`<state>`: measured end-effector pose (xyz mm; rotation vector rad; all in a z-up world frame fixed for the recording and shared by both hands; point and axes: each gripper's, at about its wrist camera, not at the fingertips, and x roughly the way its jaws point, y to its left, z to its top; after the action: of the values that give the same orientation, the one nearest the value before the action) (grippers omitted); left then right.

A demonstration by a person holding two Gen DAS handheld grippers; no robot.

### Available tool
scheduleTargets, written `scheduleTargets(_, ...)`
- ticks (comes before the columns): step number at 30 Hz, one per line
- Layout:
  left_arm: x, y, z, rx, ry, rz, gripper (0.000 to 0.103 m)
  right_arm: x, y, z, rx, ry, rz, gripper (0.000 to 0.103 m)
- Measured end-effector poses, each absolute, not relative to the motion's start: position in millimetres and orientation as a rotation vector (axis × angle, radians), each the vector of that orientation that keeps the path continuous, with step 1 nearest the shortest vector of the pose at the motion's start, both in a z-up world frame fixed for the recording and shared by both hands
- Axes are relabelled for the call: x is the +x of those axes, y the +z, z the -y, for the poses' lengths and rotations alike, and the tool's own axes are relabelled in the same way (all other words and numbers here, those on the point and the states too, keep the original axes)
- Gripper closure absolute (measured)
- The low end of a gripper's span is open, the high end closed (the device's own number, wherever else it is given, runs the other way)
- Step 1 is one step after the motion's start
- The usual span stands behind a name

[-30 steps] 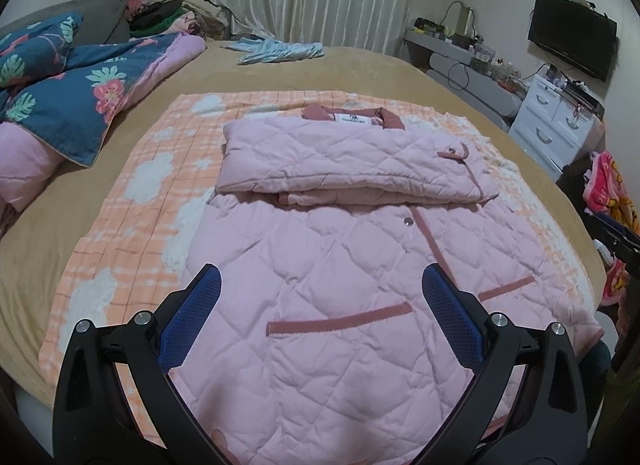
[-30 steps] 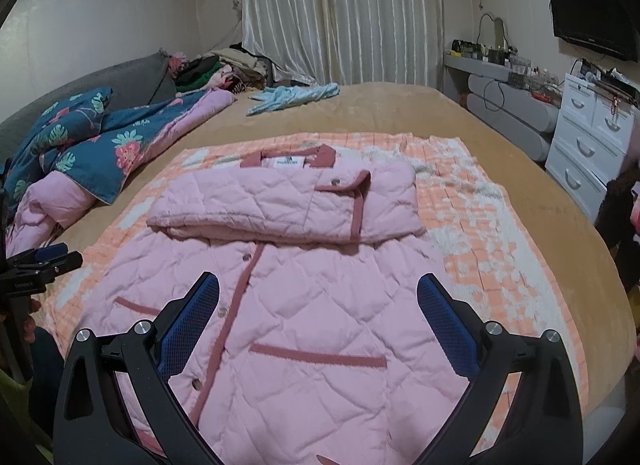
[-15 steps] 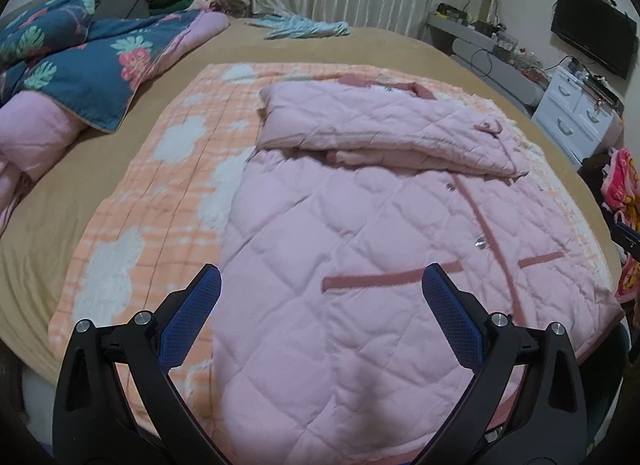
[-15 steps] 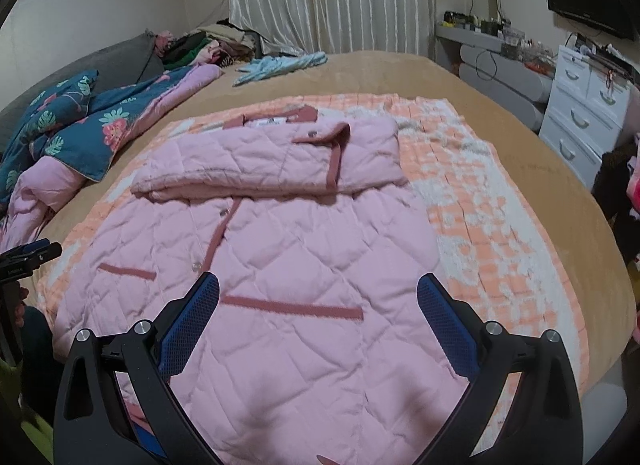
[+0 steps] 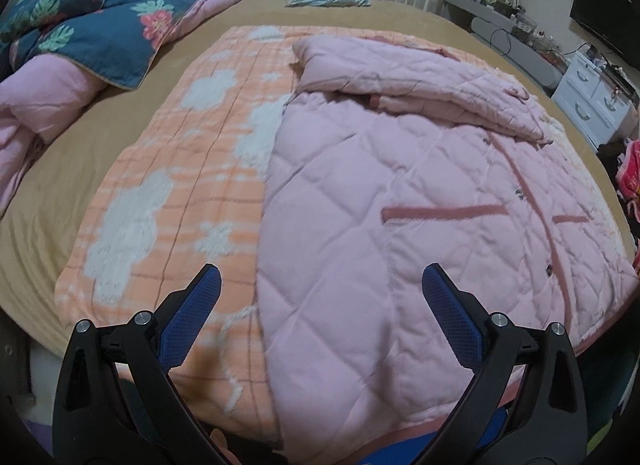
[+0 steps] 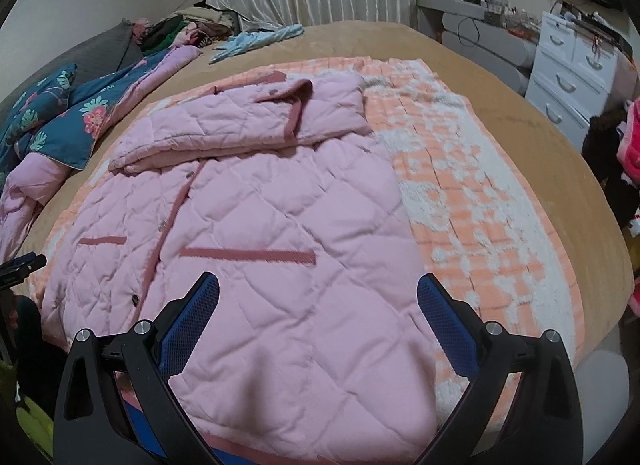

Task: Fold large clothes
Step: 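Move both tools down to the ribbed jacket hem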

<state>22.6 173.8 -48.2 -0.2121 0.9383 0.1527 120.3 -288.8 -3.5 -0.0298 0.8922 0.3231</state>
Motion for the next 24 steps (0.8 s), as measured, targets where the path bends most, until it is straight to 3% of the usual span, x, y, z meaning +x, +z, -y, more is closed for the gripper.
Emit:
scheduleTargets(11,-4.5,-83.1,-186.5,-0.309,0.095,-1.049,0.009,108.0,-23.6,313.8,-0.018,0.307,-0.974,0.004)
scheduleTargets(24,-9.3,-116.3,-145.0,-0.307,-0.010,-1.150,0.009,98.7,-43.0,319.7,-0.106,0.314,-1.139,0.004)
